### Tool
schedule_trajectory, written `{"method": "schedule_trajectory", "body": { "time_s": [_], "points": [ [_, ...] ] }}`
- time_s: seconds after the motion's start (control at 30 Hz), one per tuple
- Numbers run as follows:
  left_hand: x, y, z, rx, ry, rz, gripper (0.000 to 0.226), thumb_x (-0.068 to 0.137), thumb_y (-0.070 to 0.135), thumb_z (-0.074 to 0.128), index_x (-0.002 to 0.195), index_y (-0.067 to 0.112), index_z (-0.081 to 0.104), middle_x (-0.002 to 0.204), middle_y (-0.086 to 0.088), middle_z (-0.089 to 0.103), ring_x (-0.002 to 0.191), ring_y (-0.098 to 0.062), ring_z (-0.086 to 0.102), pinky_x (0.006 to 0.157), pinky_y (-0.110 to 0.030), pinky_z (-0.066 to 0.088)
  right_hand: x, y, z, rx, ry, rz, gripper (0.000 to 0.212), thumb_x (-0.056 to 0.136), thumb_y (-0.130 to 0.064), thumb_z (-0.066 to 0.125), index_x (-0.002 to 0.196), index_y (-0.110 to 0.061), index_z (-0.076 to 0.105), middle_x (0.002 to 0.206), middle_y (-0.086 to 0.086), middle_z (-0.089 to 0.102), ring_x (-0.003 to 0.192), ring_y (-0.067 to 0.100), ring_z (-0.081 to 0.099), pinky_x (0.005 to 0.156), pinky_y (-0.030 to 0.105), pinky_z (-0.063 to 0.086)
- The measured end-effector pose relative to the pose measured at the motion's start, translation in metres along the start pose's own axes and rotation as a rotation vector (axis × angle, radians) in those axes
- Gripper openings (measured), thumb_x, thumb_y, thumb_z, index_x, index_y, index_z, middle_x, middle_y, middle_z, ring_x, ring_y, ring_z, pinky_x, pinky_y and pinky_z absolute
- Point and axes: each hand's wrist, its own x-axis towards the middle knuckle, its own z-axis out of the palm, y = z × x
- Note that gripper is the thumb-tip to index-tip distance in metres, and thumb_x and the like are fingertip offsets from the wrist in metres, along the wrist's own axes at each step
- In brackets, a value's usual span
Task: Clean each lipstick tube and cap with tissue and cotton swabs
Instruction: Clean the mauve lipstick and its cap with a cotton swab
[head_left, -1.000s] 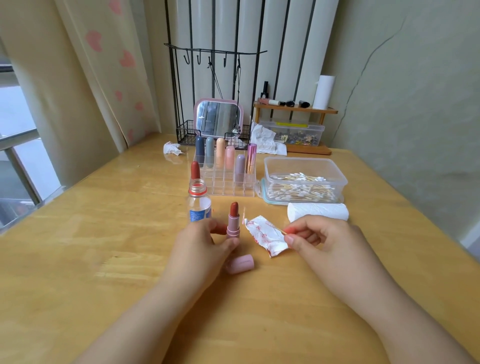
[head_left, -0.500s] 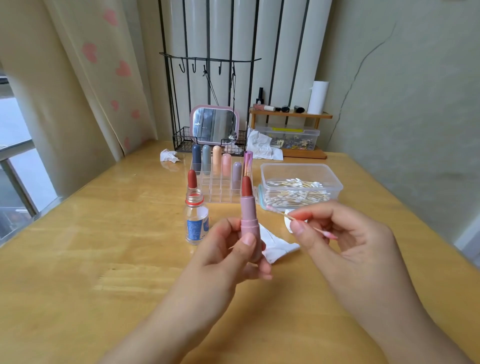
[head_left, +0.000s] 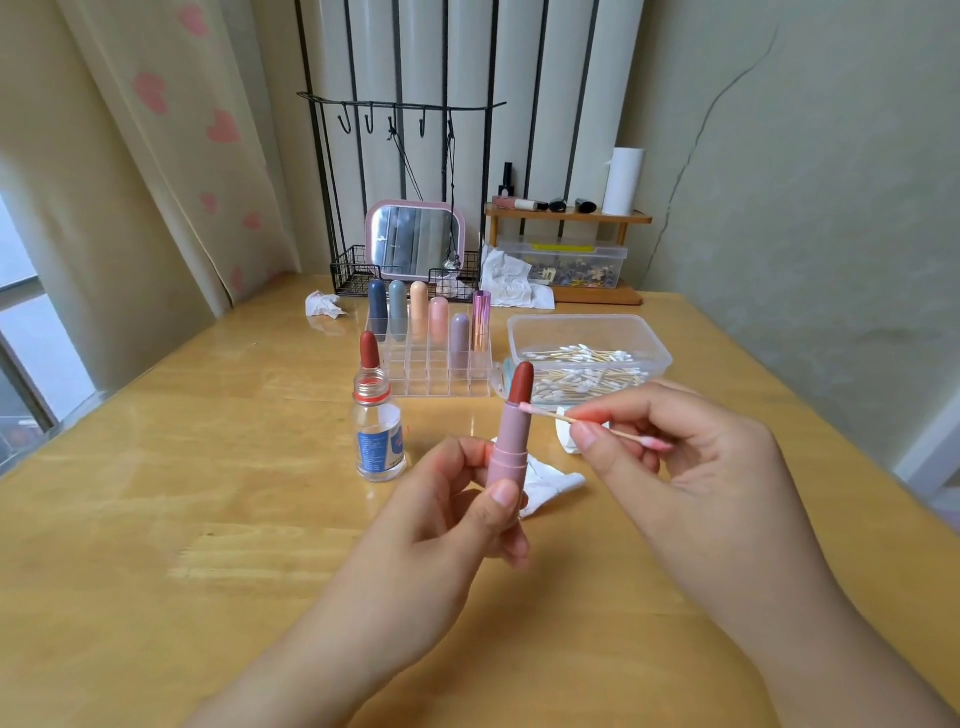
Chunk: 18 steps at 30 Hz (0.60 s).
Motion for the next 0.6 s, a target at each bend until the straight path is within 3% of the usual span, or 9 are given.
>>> {"method": "schedule_trajectory", "body": {
  "time_s": [0.3, 0.47, 0.6],
  "points": [
    [-0.0015, -0.0002, 0.0003, 0.086, 0.001, 0.022, 0.027, 0.083, 0.035, 0.056, 0.096, 0.012, 0.057, 0.072, 0.003, 0.063, 0.067, -0.016, 0.062, 0.076, -0.035, 0.052, 0.0006, 0.0, -0.0009, -0.007, 0.015, 0.027, 0.008, 0.074, -0.018, 0.068, 0.071, -0.025, 0.07, 0.062, 0.001, 0.05, 0.056, 0.011, 0.043, 0.054, 0.017, 0.036],
    [-0.0013, -0.0004, 0.0006, 0.07, -0.002, 0.019, 0.024, 0.083, 0.03, 0.052, 0.096, 0.01, 0.057, 0.071, 0.004, 0.062, 0.065, -0.016, 0.061, 0.074, -0.033, 0.053, 0.0024, 0.0023, -0.0042, 0.069, 0.019, 0.11, 0.005, 0.071, -0.021, 0.068, 0.075, -0.024, 0.07, 0.056, -0.006, 0.046, 0.053, 0.006, 0.039, 0.052, 0.015, 0.034],
    [-0.0019, -0.0014, 0.0015, 0.084, -0.02, 0.028, 0.024, 0.085, 0.03, 0.052, 0.096, 0.01, 0.057, 0.071, 0.003, 0.061, 0.066, -0.017, 0.061, 0.074, -0.034, 0.053, 0.0013, 0.0012, 0.002, 0.063, -0.003, 0.07, 0.004, 0.073, -0.02, 0.069, 0.073, -0.023, 0.071, 0.06, -0.003, 0.05, 0.057, 0.007, 0.043, 0.055, 0.016, 0.036]
  ]
}}
